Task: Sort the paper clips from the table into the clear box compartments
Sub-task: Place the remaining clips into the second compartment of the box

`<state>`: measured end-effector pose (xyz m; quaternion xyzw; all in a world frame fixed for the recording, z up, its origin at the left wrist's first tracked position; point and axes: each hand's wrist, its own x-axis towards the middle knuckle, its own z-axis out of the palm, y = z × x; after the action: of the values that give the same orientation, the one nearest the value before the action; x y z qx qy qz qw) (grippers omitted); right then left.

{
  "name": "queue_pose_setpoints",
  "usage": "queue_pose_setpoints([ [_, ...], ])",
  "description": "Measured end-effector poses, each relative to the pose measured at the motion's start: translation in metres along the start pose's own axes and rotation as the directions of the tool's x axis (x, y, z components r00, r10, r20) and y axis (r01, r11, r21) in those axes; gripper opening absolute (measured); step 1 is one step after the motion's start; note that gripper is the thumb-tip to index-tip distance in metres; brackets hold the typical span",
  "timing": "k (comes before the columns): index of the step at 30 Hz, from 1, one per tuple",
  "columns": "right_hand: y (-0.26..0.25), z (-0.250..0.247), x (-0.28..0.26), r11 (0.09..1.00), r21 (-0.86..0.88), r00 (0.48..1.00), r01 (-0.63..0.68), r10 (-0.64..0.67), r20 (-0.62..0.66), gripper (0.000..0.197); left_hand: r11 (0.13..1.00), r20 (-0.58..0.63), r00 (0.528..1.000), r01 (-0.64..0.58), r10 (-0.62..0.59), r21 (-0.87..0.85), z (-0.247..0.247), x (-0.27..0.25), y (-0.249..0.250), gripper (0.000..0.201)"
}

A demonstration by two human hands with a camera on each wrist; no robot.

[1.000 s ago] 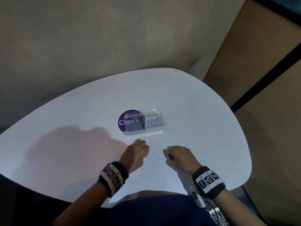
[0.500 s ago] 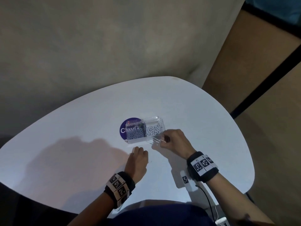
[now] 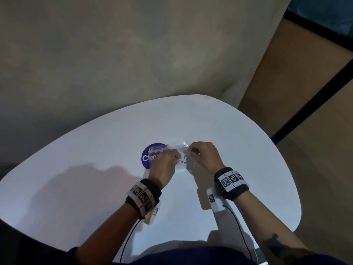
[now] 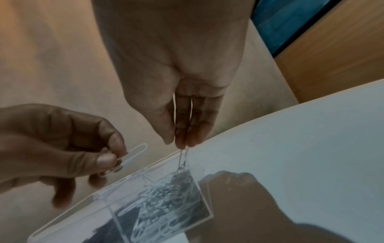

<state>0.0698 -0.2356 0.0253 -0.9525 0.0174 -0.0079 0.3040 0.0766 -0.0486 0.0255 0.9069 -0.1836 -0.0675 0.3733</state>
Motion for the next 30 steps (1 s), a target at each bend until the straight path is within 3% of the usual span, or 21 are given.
queue_pose_setpoints([
  [4, 0.015, -0.002, -0.004, 0.996, 0.061, 0.995, -0.07, 0.074, -0.064, 0.011, 0.989, 0.02, 0.999, -0.043, 0.041, 0.14, 0.003, 0.017, 0.012, 0.019],
  [7, 0.021, -0.004, -0.005, 0.989, 0.091, 0.991, -0.118, 0.124, -0.056, 0.01, 0.989, 0.028, 0.999, -0.039, 0.036, 0.14, 0.005, 0.018, 0.008, 0.017],
  [11, 0.023, -0.003, 0.0, 0.934, 0.237, 0.963, -0.267, 0.267, 0.031, 0.015, 0.988, -0.18, 0.983, 0.0, 0.029, 0.155, -0.012, 0.017, -0.003, 0.018],
  [14, 0.022, 0.001, 0.01, 0.885, 0.33, 0.945, -0.327, 0.302, 0.126, 0.023, 0.978, -0.267, 0.959, 0.139, -0.094, 0.154, -0.034, 0.024, -0.025, 0.019],
  [16, 0.023, 0.005, 0.02, 0.872, 0.343, 0.936, -0.351, 0.312, 0.164, 0.024, 0.957, -0.214, 0.946, 0.27, -0.244, 0.103, -0.045, 0.032, -0.049, 0.027],
  [19, 0.022, 0.009, 0.033, 0.825, 0.415, 0.922, -0.384, 0.318, 0.222, 0.027, 0.865, -0.023, 0.866, 0.498, -0.5, -0.068, -0.052, 0.041, -0.074, 0.04],
  [25, 0.02, 0.006, 0.043, 0.748, 0.519, 0.91, -0.413, 0.324, 0.257, 0.025, 0.744, 0.085, 0.822, 0.55, -0.564, -0.38, -0.043, 0.045, -0.082, 0.017],
  [28, 0.019, 0.002, 0.039, 0.688, 0.577, 0.898, -0.439, 0.307, 0.317, 0.044, 0.709, 0.074, 0.815, 0.541, -0.574, -0.452, -0.04, 0.047, -0.085, 0.028],
  [30, 0.015, 0.0, 0.033, 0.734, 0.535, 0.902, -0.419, 0.266, 0.341, 0.056, 0.708, 0.055, 0.819, 0.525, -0.571, -0.472, -0.039, 0.047, -0.084, 0.031],
])
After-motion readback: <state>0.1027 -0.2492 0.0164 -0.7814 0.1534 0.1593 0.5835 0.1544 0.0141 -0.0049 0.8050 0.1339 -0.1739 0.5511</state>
